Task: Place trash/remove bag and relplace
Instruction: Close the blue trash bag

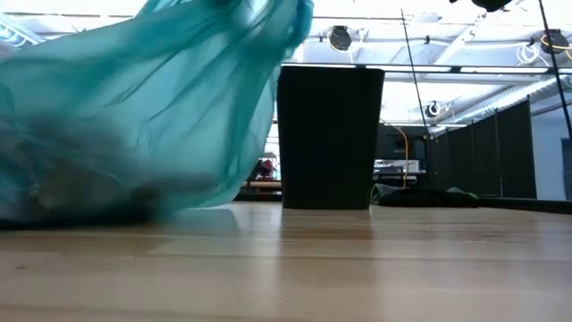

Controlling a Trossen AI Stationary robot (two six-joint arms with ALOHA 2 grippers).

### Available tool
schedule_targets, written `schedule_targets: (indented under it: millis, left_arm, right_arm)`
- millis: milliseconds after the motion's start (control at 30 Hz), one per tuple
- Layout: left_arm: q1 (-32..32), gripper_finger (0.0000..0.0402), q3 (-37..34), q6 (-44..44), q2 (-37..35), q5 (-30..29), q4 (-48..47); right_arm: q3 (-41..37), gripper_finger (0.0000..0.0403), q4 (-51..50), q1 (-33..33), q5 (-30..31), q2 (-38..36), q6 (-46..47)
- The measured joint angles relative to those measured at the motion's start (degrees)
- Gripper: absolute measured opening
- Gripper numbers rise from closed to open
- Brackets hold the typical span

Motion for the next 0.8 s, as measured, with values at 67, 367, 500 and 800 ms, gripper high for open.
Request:
schedule_targets:
  millis: [67,367,500,800]
  left_arm:
    - [0.3,0.0000,0.0,-0.4,1.0,0.2,0.0]
    - [1.7,0.0000,0.0,-1.5,3.0,0.3,1.4]
    - [2.6,0.0000,0.2,-1.5,3.0,0.2,1.7]
    - [4.5,0.0000,0.2,-2.5,3.0,0.8,1.8]
  right_arm:
    - [0.0,0.0287,-0.2,0.0,-0.2,0.0,0.0]
    - [0.0,0.0269,-3.2,0.0,-1.7,0.0,-0.2]
    - [0.0,0.0261,-4.4,0.0,-2.2,0.1,-1.6]
    - [0.0,0.0184,-10.4,0.3,3.0,0.1,-5.7]
